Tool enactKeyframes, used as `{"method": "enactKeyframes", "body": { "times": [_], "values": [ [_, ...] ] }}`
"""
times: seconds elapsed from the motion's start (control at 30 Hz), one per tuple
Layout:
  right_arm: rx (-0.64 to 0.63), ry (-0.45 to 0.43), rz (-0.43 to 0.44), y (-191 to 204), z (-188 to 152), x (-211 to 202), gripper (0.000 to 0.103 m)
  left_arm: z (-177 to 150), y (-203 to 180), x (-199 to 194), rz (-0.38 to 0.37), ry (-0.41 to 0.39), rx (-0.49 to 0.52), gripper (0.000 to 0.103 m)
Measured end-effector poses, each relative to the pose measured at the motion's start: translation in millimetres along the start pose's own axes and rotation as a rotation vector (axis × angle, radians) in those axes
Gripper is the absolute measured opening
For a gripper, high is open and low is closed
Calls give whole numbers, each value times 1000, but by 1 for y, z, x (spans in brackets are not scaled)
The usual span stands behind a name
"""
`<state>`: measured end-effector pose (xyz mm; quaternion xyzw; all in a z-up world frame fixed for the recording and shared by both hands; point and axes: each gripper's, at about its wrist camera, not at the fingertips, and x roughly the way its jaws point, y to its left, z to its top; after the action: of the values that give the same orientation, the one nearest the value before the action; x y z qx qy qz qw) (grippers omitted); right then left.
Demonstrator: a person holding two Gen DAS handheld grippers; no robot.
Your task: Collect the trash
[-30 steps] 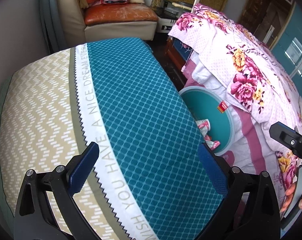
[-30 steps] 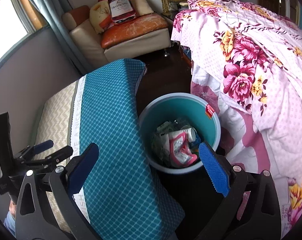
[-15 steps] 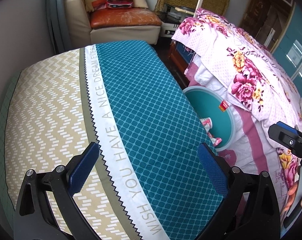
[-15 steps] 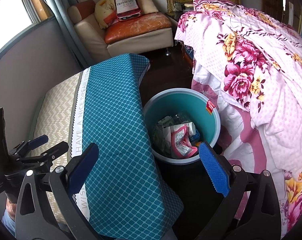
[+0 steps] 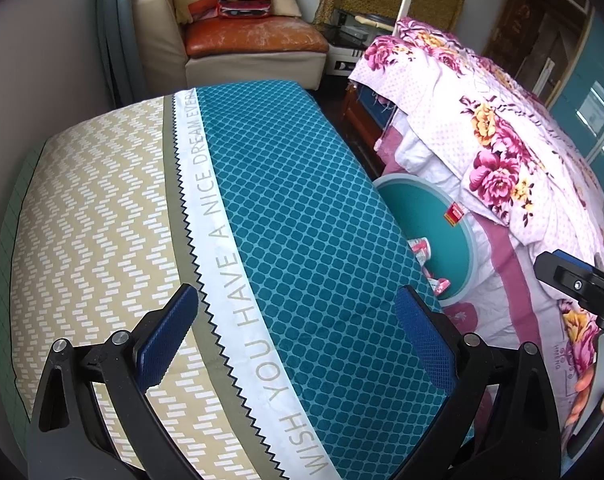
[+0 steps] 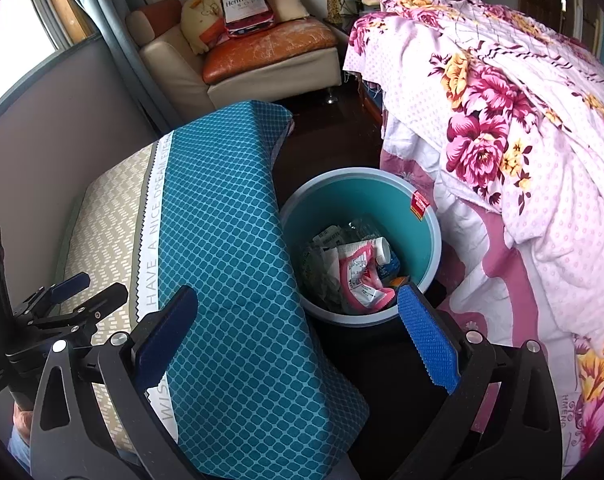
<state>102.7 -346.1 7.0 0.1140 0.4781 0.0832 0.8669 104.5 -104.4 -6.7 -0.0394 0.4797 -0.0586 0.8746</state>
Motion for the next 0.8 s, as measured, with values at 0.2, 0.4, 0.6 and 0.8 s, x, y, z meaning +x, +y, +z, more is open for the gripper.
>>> {"method": "enactKeyframes", "body": {
  "times": [0.2,0.4,0.6,0.8],
  "values": [
    [9,16,-3,-2,0,6,96,-1,-1,1,-3,-7,10,99],
    [12,25,-5,-3,-1,10,96,-1,-3,5,-1,6,20,99],
    [14,28,-5,-3,-1,12,96,-2,-5,7,4,8,23,99],
    [16,34,-5,-4,-1,15,96,-4,-5,9,10,13,27,99]
  ]
}}
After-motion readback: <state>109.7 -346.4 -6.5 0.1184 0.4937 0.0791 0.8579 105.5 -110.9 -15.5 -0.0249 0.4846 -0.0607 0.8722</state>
